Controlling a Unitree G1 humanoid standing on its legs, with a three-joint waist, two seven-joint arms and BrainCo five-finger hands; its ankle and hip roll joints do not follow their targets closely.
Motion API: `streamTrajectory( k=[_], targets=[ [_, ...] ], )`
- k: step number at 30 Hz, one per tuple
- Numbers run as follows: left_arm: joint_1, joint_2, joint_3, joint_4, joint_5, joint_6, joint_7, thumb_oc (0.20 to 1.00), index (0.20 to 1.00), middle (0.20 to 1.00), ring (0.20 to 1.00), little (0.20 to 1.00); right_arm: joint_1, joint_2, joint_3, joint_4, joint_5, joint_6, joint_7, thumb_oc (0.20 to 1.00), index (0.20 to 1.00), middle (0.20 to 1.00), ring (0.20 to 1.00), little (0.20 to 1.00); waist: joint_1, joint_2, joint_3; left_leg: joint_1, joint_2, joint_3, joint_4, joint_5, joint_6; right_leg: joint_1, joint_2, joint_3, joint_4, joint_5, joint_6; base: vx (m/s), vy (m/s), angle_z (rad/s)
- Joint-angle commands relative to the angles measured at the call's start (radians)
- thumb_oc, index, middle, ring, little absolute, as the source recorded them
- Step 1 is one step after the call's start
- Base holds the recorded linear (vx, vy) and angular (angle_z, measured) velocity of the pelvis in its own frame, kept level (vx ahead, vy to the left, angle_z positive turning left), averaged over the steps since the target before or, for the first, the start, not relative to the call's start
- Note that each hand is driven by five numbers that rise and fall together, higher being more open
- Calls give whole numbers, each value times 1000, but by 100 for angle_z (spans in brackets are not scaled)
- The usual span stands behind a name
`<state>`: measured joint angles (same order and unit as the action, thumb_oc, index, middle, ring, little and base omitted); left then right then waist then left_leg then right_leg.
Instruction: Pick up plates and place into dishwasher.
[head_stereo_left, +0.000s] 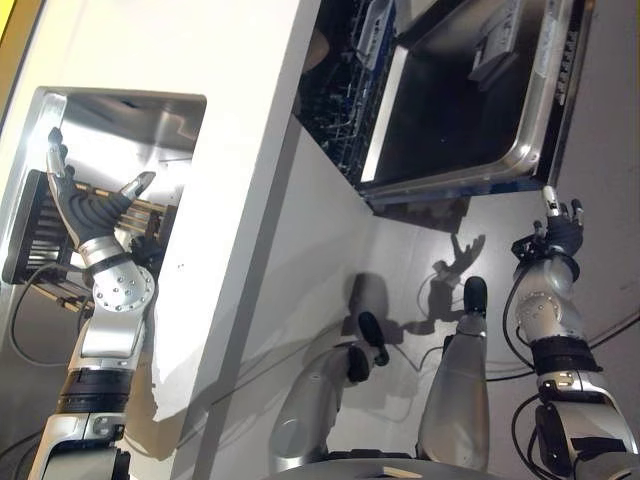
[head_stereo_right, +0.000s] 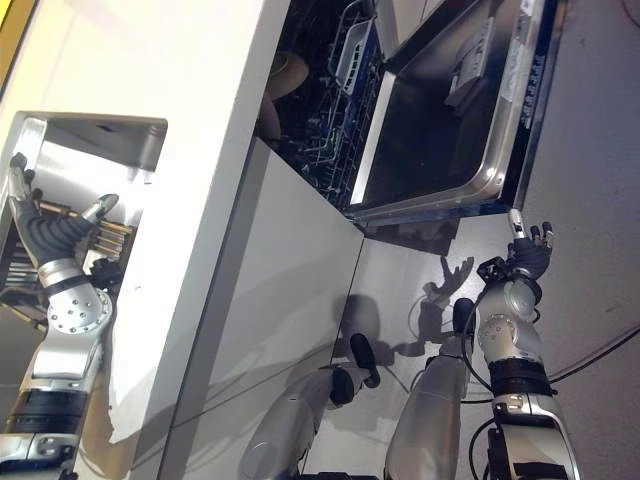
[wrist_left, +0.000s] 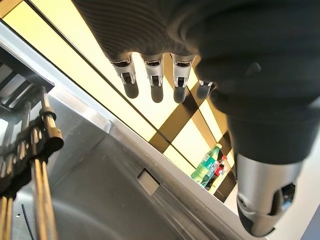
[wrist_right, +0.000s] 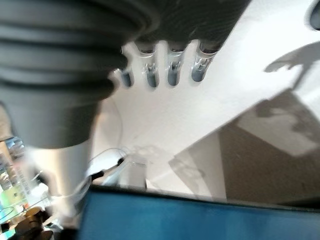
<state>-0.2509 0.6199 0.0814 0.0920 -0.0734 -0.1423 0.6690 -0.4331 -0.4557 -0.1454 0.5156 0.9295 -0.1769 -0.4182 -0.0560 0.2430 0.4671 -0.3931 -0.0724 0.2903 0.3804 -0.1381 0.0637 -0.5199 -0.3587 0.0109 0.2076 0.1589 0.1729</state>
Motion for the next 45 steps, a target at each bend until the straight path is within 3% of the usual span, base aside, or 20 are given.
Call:
streamTrajectory(
  k=[1,6,10,16,20,26,34,45],
  targets=[
    [-43,-90,-123,-63,-1,-12,15,1000,1000,1000,1000,1000,-190,-118,36,-20,29,-45,90,1000,1000,1000,1000,1000,-20,93,53,-20,11,-114,-82,123,-120,-16,-23,-2,147,-89,-60,-11,-56,11],
    [-55,-68,-133,-75,-12,-4,14,1000,1000,1000,1000,1000,-301,-163,71,16,49,-18,161,1000,1000,1000,1000,1000,3,120,53,-53,10,-124,-82,135,-125,-51,-20,-10,169,-103,-63,-17,-46,11],
    [-56,-54,-138,-82,-27,-9,13,1000,1000,1000,1000,1000,-360,-188,114,2,78,19,276,1000,1000,1000,1000,1000,13,134,53,-73,10,-134,-79,139,-125,-76,-16,-7,190,-117,-65,-13,-25,2],
    [-67,-35,-126,-78,-55,-11,-7,1000,1000,1000,1000,1000,-380,-163,200,-149,7,15,403,1000,1000,1000,1000,1000,18,129,53,-77,13,-138,-93,154,-127,-76,-3,-13,187,-121,-66,-1,1,-1],
    [-72,-31,-113,-70,-61,-7,-16,1000,1000,1000,1000,1000,-375,-164,245,-263,-51,59,452,1000,1000,1000,1000,1000,18,111,53,-70,18,-140,-98,160,-130,-63,-1,-20,174,-117,-61,0,0,0],
    [-84,-17,-99,-55,-72,-8,-35,1000,1000,1000,1000,1000,-391,-139,291,-382,-133,69,467,1000,1000,1000,1000,1000,28,74,53,-43,20,-147,-104,153,-133,-14,-1,-42,149,-118,-51,3,1,1],
    [-93,9,-70,-32,-83,2,-51,1000,1000,1000,1000,1000,-395,-115,284,-447,-206,40,430,1000,1000,1000,1000,1000,48,12,53,20,27,-148,-111,149,-129,92,-7,-91,94,-90,-45,37,-14,12],
    [-90,40,-58,-7,-89,3,-75,1000,1000,1000,1000,1000,-333,-84,259,-485,-220,0,430,1000,1000,1000,1000,1000,95,-87,4,63,37,-181,-97,123,-117,203,-3,-146,50,-77,-42,56,-49,16]
  ],
)
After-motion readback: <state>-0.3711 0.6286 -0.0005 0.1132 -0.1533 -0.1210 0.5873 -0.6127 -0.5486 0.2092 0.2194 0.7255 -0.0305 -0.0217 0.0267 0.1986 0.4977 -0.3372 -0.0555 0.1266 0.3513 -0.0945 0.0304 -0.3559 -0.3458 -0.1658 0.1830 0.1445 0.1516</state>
